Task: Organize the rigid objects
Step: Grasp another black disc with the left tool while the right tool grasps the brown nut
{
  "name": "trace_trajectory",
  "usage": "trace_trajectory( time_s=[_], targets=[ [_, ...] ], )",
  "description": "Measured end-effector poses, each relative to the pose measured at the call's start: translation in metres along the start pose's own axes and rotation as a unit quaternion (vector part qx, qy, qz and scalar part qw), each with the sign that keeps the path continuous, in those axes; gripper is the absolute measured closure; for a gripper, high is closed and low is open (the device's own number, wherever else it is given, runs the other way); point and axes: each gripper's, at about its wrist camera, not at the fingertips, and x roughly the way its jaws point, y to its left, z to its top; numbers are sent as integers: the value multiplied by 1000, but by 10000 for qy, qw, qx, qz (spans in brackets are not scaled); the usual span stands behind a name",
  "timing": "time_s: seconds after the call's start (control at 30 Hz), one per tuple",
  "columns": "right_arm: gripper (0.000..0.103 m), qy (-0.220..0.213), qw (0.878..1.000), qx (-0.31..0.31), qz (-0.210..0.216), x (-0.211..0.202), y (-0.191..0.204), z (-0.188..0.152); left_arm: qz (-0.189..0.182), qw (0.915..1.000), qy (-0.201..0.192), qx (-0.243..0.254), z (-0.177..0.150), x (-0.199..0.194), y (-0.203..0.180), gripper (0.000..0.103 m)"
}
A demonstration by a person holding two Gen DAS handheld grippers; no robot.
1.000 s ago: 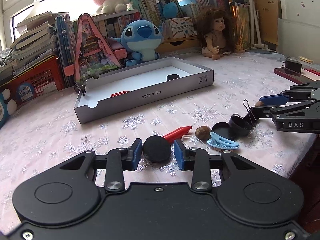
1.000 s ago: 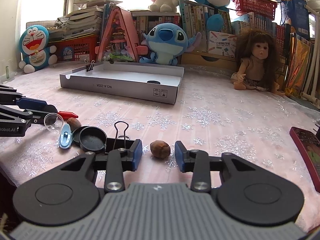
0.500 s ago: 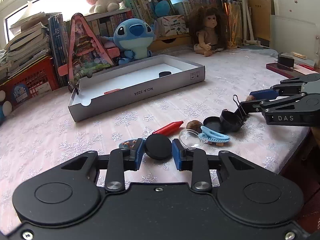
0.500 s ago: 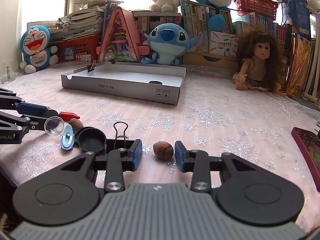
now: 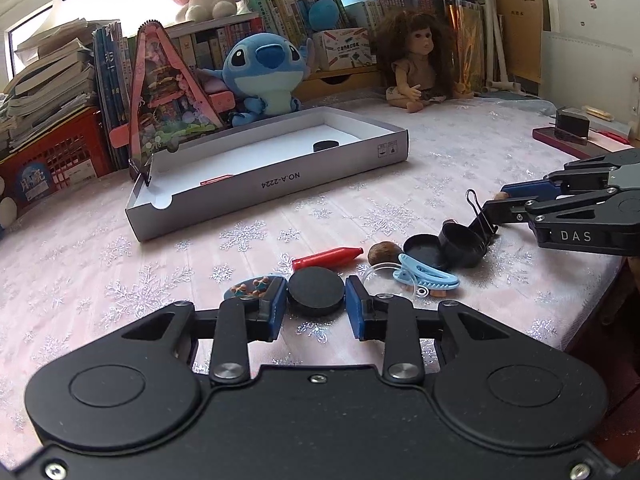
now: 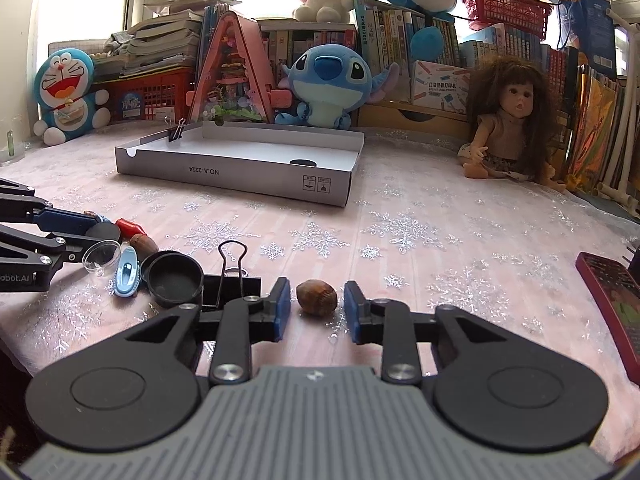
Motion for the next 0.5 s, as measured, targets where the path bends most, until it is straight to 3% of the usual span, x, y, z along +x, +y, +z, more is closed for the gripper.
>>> trace_trajectory(
  time_s=[0.5],
  targets=[
    [77, -72, 9999, 43, 107, 1, -2, 12, 82, 9996, -180, -223, 13, -7, 8, 74]
  ],
)
